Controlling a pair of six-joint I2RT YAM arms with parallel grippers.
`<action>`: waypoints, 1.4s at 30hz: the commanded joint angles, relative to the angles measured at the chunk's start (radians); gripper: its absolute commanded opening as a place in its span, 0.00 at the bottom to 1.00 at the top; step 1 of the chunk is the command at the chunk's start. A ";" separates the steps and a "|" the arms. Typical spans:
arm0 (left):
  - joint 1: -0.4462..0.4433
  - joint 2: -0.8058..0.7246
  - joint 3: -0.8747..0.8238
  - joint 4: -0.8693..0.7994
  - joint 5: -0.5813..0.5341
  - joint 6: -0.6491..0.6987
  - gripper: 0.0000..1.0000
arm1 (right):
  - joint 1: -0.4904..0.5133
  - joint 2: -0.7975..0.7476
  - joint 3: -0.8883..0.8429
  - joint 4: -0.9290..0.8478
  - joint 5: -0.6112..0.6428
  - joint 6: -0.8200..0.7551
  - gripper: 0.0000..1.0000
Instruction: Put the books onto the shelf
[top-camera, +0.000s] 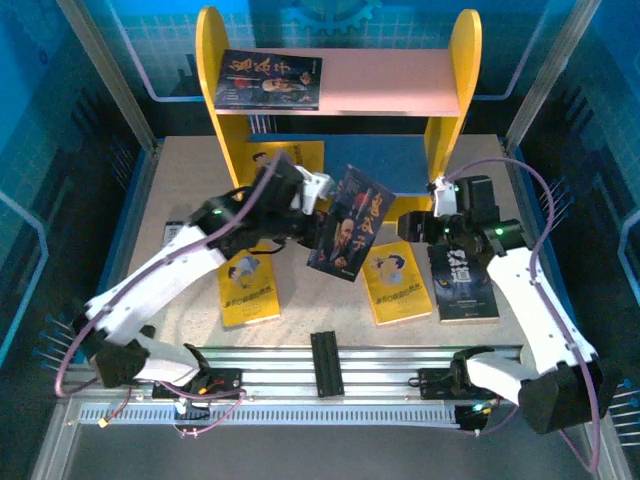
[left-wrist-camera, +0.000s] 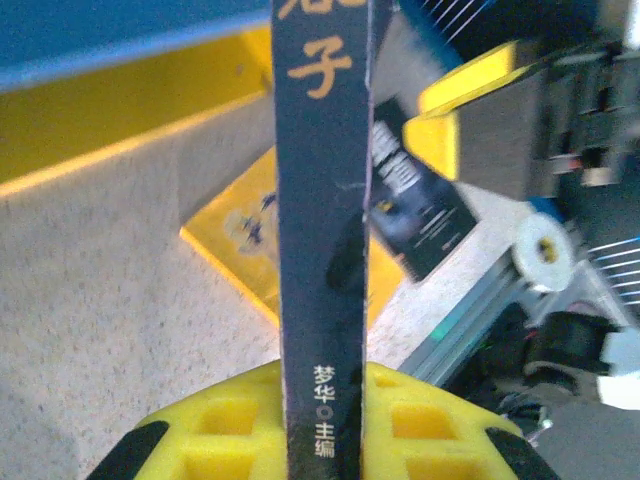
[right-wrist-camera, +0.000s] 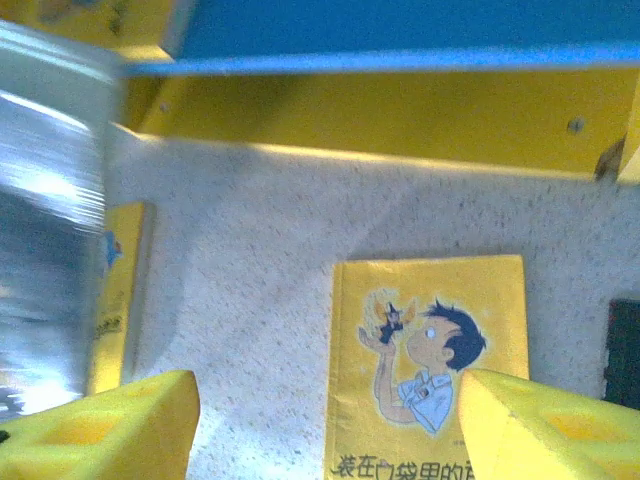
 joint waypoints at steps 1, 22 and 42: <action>0.056 -0.067 0.119 0.025 0.004 0.037 0.00 | -0.019 -0.052 0.080 -0.047 -0.036 -0.006 0.71; 0.123 0.312 0.867 0.506 -0.326 -0.086 0.00 | 0.029 0.114 0.397 0.782 -0.270 0.507 0.85; 0.135 0.422 0.924 0.691 -0.230 -0.161 0.00 | 0.207 0.471 0.635 1.197 -0.240 0.811 1.00</action>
